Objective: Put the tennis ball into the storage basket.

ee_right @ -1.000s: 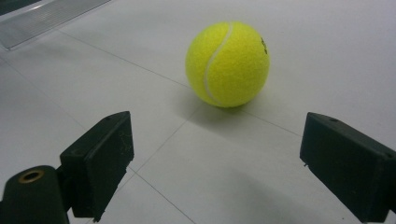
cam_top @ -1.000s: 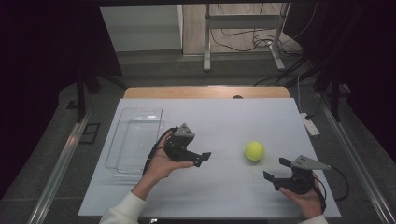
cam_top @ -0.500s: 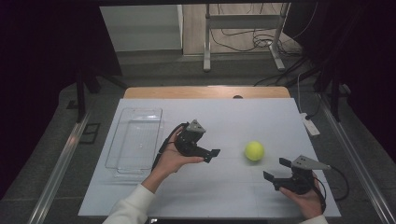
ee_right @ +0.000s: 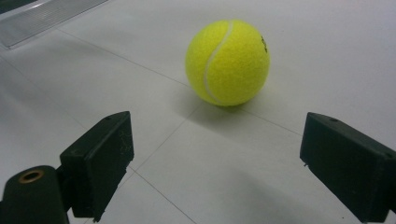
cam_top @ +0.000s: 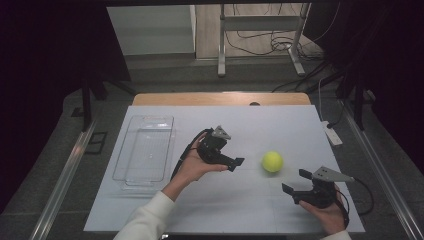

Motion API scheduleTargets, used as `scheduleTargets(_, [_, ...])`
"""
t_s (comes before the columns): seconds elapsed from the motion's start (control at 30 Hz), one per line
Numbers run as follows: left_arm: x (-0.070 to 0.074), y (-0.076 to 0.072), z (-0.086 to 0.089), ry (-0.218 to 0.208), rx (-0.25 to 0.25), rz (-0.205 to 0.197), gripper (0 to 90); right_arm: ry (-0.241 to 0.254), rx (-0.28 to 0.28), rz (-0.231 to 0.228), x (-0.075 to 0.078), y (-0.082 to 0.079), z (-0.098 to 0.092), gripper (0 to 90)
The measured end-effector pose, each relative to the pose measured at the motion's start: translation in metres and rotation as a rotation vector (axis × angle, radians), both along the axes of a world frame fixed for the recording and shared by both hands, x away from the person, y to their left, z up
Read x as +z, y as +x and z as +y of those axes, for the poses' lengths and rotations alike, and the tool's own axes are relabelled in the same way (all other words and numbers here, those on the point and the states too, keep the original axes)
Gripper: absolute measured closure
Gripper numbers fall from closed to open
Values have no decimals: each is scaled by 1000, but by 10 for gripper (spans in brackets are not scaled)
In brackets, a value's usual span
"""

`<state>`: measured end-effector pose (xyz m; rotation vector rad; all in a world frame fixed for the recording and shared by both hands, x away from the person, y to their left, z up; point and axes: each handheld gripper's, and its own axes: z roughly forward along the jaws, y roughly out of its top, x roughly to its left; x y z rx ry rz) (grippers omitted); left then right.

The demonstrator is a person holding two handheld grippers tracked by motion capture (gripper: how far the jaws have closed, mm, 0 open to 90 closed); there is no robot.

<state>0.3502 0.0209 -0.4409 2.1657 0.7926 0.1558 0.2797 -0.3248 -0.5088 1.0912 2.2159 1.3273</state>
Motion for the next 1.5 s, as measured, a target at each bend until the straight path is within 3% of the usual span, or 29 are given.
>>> scheduleTargets(0.6, [-1,12,-22,14,-20,11,86,-1,1,0,0,0,0,100])
scheduleTargets(1.1, [-11,21,-45,39,-47,35,86,-15,7,-1,-1,1,2,100])
scheduleTargets(1.5, [-13,25,-52,37,-54,42,85,-16,8,0,-1,1,2,100])
